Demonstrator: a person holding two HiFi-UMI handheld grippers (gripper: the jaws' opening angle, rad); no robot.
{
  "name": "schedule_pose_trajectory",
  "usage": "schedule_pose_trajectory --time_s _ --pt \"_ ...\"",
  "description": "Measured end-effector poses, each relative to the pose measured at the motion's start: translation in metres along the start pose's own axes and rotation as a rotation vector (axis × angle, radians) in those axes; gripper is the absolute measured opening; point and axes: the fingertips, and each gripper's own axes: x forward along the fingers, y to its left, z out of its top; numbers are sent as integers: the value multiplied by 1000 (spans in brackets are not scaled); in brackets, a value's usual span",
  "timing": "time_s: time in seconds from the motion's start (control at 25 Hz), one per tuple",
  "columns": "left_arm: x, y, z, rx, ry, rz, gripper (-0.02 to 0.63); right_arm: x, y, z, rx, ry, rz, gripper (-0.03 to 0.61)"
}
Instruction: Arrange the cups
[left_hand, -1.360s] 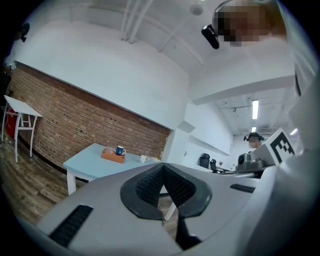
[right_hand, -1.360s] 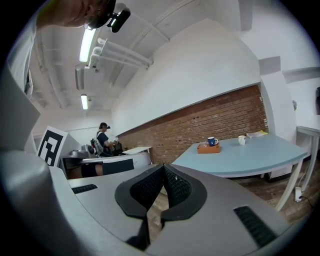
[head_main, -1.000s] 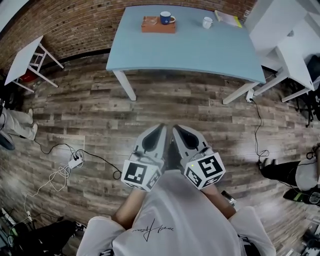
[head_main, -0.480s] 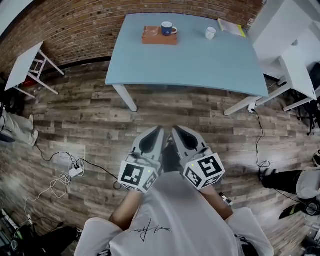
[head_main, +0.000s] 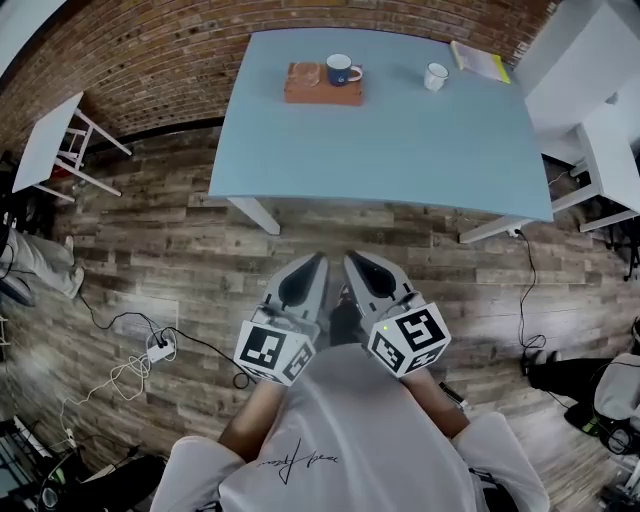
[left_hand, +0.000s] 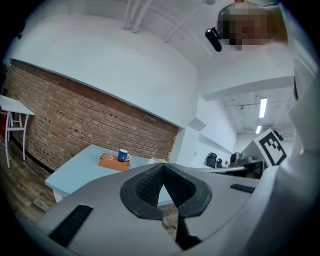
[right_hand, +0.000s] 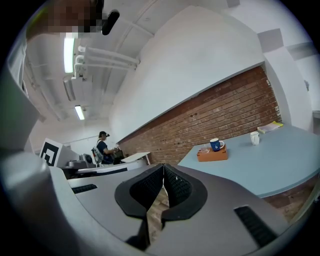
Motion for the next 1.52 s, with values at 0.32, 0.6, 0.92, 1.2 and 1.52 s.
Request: schedule_pose_trajectory --time_s 0.32,0.6,0.92,1.2,1.52 --pt "67 21 0 -45 14 8 8 33 -52 14 7 28 -13 21" --pt "99 35 -6 -77 49 26 8 45 -91 12 23 69 -35 21" --pt "112 41 -10 -80 90 49 8 47 -121 8 62 82 -97 21" --pt "124 50 -12 -99 100 15 8 59 -130 5 67 95 -122 21" --pt "165 77 3 -94 103 -38 8 92 -147 22 28 103 -137 21"
